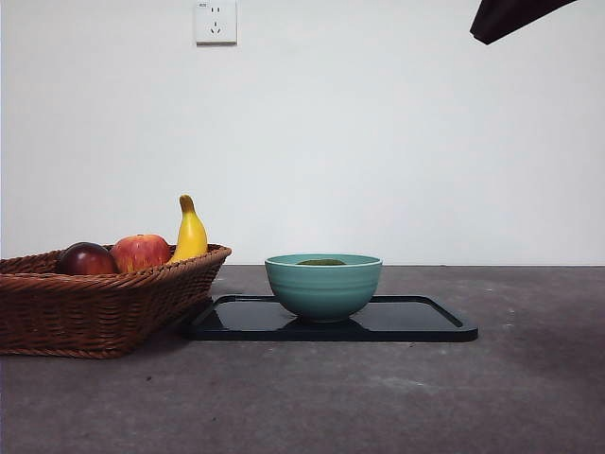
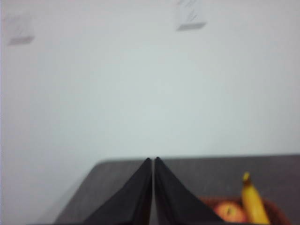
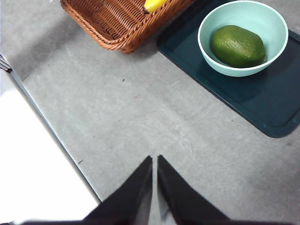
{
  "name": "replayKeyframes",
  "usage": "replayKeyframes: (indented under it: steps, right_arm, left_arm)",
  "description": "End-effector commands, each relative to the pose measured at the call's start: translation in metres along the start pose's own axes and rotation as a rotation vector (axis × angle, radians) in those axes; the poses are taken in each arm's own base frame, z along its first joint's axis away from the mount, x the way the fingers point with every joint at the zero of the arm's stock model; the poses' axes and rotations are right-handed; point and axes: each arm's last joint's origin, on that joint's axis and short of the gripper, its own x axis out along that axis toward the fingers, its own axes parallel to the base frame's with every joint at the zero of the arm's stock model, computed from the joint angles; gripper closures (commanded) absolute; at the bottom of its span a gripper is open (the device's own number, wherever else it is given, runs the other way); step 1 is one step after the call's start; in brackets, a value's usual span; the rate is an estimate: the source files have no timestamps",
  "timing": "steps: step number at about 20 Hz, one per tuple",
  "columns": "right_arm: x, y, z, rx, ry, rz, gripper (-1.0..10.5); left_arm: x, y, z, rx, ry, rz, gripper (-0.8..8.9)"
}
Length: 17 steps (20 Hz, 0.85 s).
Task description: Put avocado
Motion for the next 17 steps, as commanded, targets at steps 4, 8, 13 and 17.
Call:
replayKeyframes:
  steps: [4, 8, 13, 17]
  right_arm:
    - [0.000, 0.002, 0.003, 0.001, -0.008, 0.006, 9.4]
    - [0.000, 0.002, 0.003, 0.001, -0.008, 0.006, 9.4]
    - [0.000, 0.002, 0.003, 0.001, -0.008, 0.006, 9.4]
    - [0.000, 0.002, 0.003, 0.001, -0.008, 0.006, 9.4]
  left_arm:
    - [-0.007, -0.001, -0.061, -0.080, 0.088, 0.033, 8.07]
    - [-0.011, -0.003, -0.095, -0.101, 0.174, 0.033, 8.07]
    - [-0.015, -0.004, -0.120, -0.101, 0.213, 0.032, 8.07]
    - [-0.019, -0.005, -0.128, -0.101, 0.251, 0.032, 8.07]
